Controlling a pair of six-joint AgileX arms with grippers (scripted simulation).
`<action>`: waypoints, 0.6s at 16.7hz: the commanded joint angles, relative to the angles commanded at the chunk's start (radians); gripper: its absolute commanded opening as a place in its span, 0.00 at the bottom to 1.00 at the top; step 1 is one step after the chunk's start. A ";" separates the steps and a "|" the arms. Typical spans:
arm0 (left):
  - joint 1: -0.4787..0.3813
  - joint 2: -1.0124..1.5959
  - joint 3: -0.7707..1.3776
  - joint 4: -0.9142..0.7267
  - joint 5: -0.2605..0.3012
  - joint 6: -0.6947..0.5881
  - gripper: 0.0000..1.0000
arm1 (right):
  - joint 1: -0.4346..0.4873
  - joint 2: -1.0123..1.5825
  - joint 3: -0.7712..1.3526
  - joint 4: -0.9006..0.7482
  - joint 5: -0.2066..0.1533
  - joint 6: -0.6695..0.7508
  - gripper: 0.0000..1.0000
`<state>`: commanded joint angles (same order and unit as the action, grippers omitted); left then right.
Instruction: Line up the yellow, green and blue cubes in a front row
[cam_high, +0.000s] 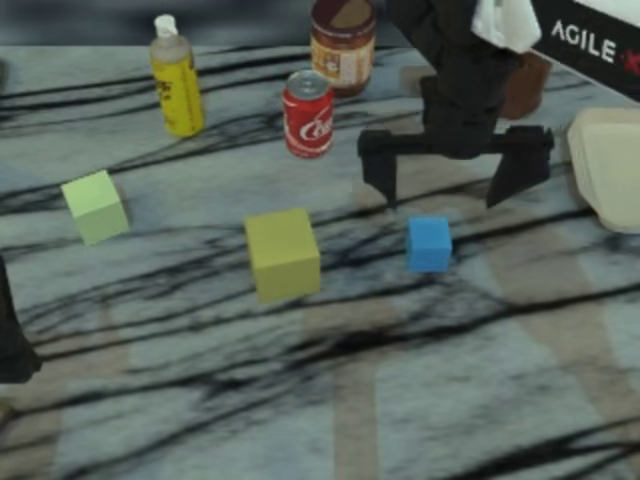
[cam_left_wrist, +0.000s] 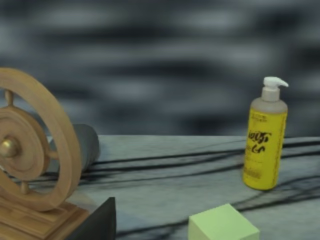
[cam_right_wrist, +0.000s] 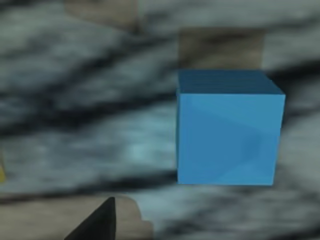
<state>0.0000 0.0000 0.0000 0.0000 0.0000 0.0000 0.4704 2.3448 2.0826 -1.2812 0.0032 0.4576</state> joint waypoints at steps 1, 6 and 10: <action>0.000 0.000 0.000 0.000 0.000 0.000 1.00 | 0.006 0.029 0.030 -0.015 0.001 0.006 1.00; 0.000 0.000 0.000 0.000 0.000 0.000 1.00 | 0.013 0.058 0.061 -0.030 0.002 0.013 1.00; 0.000 0.000 0.000 0.000 0.000 0.000 1.00 | 0.009 0.061 0.044 -0.012 0.002 0.011 1.00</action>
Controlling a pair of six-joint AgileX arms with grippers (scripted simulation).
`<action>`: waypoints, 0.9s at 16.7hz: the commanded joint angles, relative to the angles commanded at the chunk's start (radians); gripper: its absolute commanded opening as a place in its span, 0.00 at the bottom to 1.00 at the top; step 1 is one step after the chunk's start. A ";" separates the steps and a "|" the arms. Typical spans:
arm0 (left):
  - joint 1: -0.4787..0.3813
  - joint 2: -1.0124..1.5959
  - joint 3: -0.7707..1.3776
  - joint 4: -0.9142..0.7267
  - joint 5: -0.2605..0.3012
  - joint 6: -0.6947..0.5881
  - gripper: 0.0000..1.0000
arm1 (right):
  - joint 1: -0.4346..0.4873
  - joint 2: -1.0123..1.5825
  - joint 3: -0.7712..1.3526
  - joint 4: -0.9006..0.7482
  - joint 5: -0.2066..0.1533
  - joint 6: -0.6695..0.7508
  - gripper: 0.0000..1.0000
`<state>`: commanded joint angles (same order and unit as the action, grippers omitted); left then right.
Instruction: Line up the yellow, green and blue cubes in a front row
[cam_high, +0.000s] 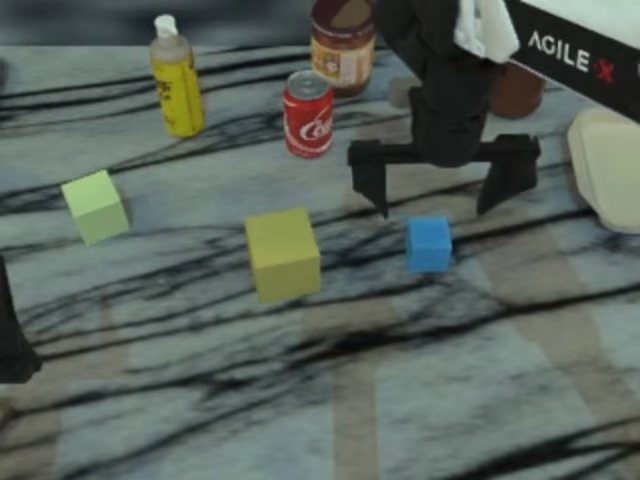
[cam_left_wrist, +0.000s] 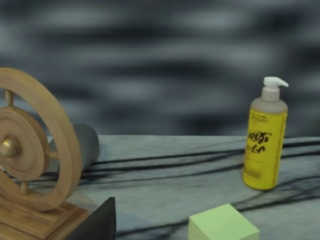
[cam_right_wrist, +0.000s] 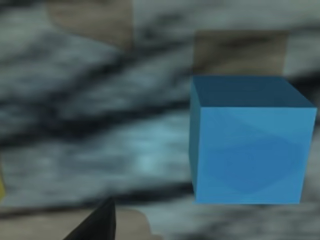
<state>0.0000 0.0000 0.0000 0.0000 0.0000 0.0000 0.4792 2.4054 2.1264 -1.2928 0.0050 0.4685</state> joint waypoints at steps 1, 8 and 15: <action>0.000 0.000 0.000 0.000 0.000 0.000 1.00 | 0.001 0.006 -0.019 0.023 0.000 0.000 1.00; 0.000 0.000 0.000 0.000 0.000 0.000 1.00 | 0.005 0.070 -0.199 0.272 0.001 0.004 1.00; 0.000 0.000 0.000 0.000 0.000 0.000 1.00 | 0.005 0.073 -0.208 0.282 0.001 0.004 0.77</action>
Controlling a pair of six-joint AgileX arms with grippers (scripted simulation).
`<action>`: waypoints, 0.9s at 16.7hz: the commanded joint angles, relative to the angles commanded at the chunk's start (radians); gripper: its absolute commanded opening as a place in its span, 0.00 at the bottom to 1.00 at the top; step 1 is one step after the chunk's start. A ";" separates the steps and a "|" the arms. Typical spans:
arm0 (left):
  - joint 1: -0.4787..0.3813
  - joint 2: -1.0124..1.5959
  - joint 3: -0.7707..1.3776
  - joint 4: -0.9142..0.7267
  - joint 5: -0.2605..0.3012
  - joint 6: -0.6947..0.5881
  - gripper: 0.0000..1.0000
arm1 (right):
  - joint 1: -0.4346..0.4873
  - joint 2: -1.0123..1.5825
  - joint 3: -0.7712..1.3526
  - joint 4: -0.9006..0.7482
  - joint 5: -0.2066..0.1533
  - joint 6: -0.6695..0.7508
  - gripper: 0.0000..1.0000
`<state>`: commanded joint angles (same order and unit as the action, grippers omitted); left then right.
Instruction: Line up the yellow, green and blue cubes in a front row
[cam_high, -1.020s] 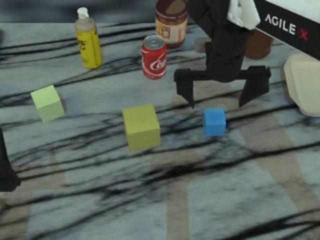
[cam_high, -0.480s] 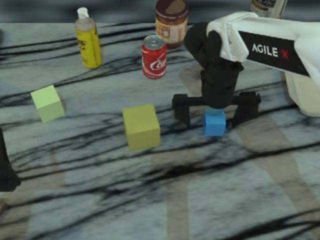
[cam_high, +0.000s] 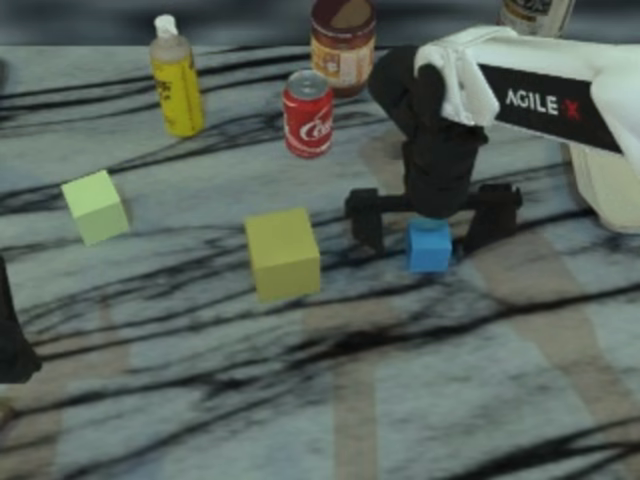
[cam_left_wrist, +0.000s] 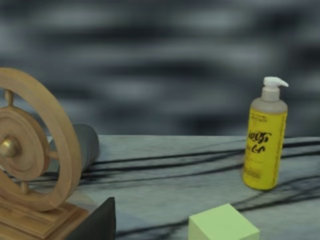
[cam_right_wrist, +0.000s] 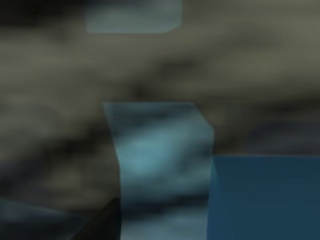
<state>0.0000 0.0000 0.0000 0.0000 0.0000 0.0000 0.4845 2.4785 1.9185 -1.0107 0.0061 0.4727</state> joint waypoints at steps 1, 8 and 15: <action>0.000 0.000 0.000 0.000 0.000 0.000 1.00 | 0.000 0.000 0.000 0.000 0.000 0.000 0.70; 0.000 0.000 0.000 0.000 0.000 0.000 1.00 | 0.000 0.000 0.000 0.000 0.000 0.000 0.17; 0.000 0.000 0.000 0.000 0.000 0.000 1.00 | 0.000 0.000 0.000 0.000 0.000 0.000 0.00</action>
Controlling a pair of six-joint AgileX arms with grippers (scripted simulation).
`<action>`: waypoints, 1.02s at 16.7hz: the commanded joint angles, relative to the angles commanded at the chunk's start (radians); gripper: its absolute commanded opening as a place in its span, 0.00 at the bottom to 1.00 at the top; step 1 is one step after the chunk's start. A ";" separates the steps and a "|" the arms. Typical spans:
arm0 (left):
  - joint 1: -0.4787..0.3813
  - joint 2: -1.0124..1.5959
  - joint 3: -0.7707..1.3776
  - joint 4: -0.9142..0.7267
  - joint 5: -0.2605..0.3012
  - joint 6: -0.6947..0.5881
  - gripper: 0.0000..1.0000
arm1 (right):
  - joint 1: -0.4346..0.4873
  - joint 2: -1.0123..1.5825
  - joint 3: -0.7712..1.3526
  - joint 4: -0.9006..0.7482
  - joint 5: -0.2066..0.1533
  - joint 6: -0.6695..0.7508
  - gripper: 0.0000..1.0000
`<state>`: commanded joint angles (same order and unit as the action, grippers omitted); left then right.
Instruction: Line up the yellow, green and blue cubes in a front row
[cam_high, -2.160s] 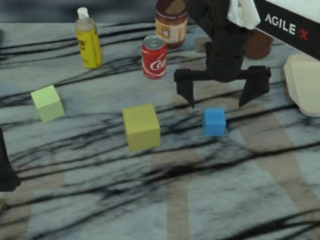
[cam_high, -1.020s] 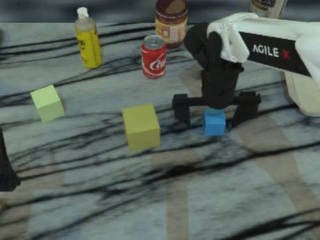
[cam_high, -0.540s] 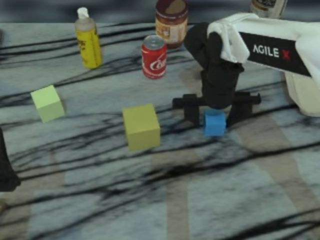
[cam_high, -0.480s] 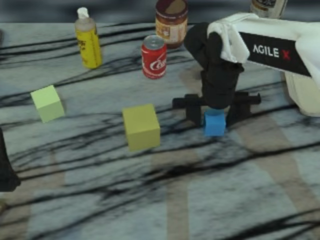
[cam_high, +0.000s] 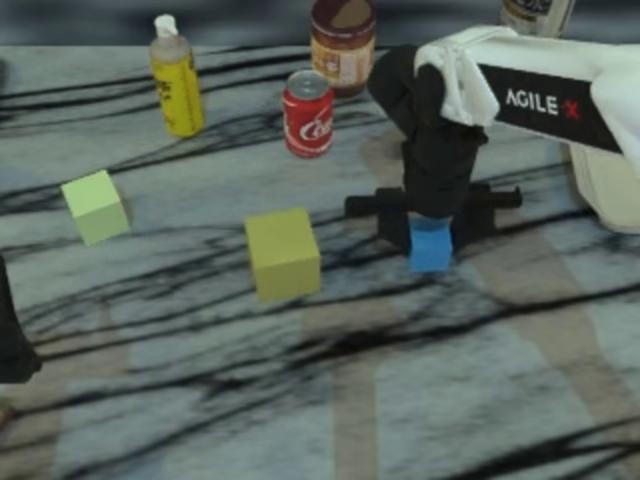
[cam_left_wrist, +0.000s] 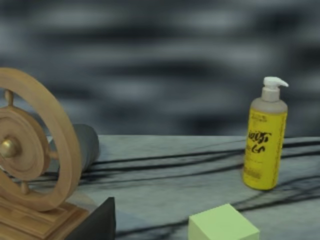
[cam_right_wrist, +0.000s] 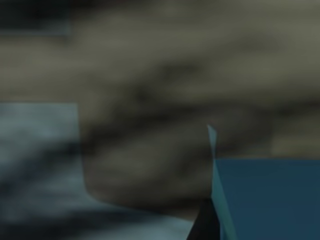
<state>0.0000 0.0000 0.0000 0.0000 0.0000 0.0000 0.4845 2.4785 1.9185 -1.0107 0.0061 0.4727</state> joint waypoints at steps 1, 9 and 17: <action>0.000 0.000 0.000 0.000 0.000 0.000 1.00 | 0.000 0.000 0.000 0.000 0.000 0.000 0.00; 0.000 0.000 0.000 0.000 0.000 0.000 1.00 | -0.001 -0.054 0.091 -0.123 0.013 -0.005 0.00; 0.000 0.000 0.000 0.000 0.000 0.000 1.00 | 0.000 -0.085 0.183 -0.245 0.011 -0.007 0.00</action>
<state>0.0000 0.0000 0.0000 0.0000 0.0000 0.0000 0.4844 2.3937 2.1015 -1.2556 0.0175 0.4658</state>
